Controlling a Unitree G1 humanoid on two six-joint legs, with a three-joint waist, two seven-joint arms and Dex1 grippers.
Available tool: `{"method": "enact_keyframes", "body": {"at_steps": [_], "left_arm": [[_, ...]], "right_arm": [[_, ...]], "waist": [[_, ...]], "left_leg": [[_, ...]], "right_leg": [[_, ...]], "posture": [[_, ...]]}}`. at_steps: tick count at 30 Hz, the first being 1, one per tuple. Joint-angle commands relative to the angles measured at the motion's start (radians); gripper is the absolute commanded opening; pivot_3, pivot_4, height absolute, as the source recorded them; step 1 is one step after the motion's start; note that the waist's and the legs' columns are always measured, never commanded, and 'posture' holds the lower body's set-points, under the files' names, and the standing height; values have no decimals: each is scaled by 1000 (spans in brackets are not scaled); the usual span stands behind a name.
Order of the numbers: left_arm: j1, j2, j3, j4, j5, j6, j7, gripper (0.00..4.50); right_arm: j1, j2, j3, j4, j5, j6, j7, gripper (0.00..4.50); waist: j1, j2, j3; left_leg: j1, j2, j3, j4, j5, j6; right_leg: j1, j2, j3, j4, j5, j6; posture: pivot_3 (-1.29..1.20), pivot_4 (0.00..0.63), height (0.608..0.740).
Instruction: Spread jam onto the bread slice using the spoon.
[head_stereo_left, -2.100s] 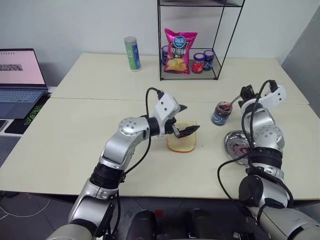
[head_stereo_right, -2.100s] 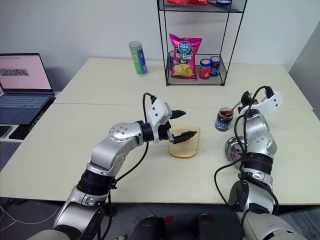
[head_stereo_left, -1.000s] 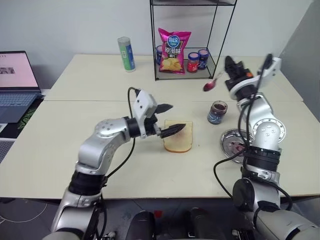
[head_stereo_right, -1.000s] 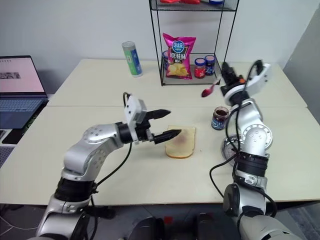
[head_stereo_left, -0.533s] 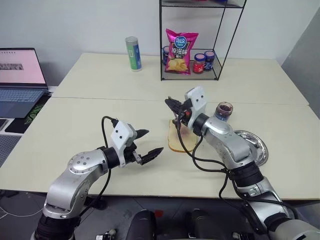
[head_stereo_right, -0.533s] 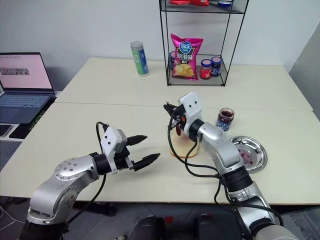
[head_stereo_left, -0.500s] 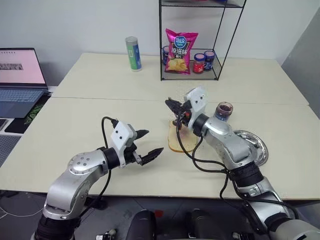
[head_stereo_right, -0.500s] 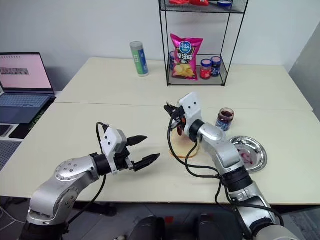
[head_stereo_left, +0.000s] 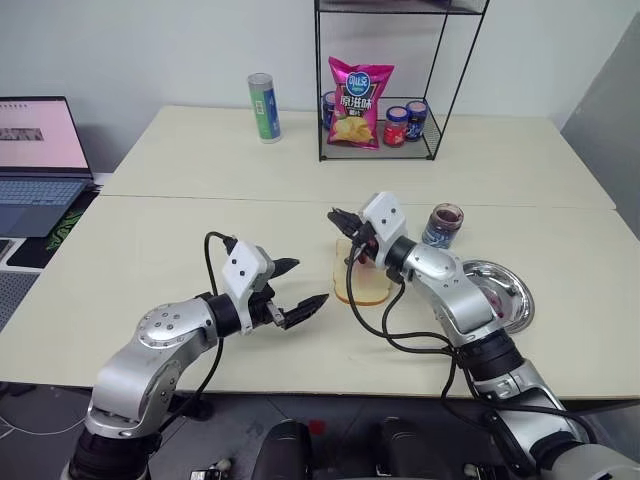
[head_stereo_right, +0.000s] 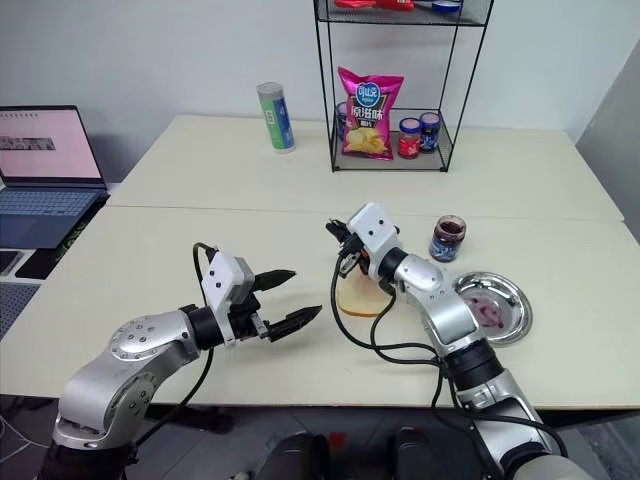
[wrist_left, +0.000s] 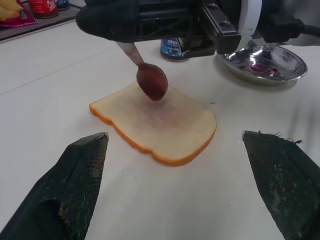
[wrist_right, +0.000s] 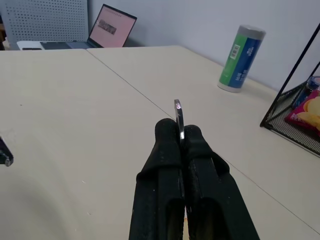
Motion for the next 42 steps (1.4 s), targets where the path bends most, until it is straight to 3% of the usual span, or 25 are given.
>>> {"method": "enact_keyframes", "body": {"at_steps": [1, 17, 28, 42], "left_arm": [[-33, 7, -16, -18, -12, -6, -11, 4500], [-44, 11, -21, -8, -15, -6, -19, 4500], [-34, 16, -17, -23, -14, 0, -5, 4500], [-61, 13, -33, 9, -4, -17, -18, 4500]], "right_arm": [[1, -8, -23, -96, 4, 24, 27, 10], [24, 27, -59, -190, 61, 177, 59, 10], [14, 52, -40, 5, -31, 35, 51, 10], [-1, 13, -81, 24, -93, -29, 42, 10]], "waist": [[0, 0, 0], [-2, 0, 0], [-2, 0, 0], [-2, 0, 0]], "left_leg": [[0, 0, 0, 0, 0, 0], [0, 0, 0, 0, 0, 0], [0, 0, 0, 0, 0, 0], [0, 0, 0, 0, 0, 0]], "right_leg": [[0, 0, 0, 0, 0, 0], [0, 0, 0, 0, 0, 0], [0, 0, 0, 0, 0, 0], [0, 0, 0, 0, 0, 0]], "posture": [[0, 150, 740], [0, 150, 740], [0, 150, 740], [0, 150, 740]]}}
